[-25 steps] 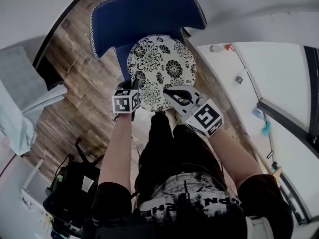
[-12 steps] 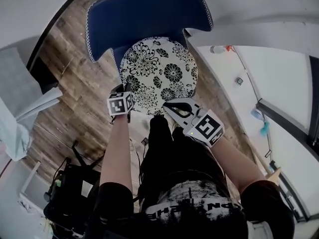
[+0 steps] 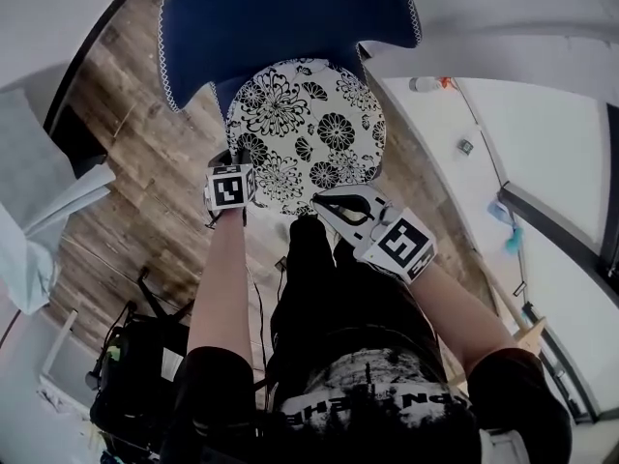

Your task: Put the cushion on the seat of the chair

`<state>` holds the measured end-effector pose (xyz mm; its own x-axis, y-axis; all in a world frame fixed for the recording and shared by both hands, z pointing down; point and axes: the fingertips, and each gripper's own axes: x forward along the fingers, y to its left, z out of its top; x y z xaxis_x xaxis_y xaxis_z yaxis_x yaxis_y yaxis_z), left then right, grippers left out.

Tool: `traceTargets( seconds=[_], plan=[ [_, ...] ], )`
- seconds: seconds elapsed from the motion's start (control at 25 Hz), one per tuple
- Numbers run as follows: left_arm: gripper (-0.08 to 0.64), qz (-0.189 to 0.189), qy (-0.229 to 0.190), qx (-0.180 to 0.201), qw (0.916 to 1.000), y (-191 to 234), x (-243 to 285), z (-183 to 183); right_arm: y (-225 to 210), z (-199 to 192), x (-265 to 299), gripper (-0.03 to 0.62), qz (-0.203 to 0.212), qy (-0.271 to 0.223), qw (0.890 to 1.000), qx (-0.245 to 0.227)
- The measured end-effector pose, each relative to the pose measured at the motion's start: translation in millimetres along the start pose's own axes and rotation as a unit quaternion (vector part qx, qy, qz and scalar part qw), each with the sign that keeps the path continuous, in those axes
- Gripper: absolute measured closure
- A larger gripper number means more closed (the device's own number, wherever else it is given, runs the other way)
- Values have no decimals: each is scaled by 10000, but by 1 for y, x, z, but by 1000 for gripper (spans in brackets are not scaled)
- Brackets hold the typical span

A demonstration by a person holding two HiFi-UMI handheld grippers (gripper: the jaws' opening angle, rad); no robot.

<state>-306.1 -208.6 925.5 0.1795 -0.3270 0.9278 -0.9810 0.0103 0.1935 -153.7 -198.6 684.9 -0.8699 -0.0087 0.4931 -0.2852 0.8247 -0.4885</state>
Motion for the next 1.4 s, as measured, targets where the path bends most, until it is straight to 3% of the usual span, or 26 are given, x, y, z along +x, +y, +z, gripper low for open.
traceTargets(
  seconds=[0.12,0.28,0.92,1.04,1.2,1.4],
  plan=[
    [410,255,-12,245,9994,9,0,-1,1,0,2,574,-7,45,10000,-33],
    [367,319,0,338,9989,12,-3,-1,0,-4,3,574,-64,166,9998,-74],
    [367,333,-306,673,9967,-18,-54,35,17,28,-19,574,-10,-183,9991,-383],
    [379,181,-376,731,9964,-35,-69,42,24,33,-22,574,25,-215,9988,-439],
    [460,-41,-552,727,9958,-58,-92,52,29,41,-28,574,-16,-262,9981,-560],
    [539,-233,-1114,699,9910,-80,-137,81,31,64,-45,574,-271,-365,9958,-793]
  ],
)
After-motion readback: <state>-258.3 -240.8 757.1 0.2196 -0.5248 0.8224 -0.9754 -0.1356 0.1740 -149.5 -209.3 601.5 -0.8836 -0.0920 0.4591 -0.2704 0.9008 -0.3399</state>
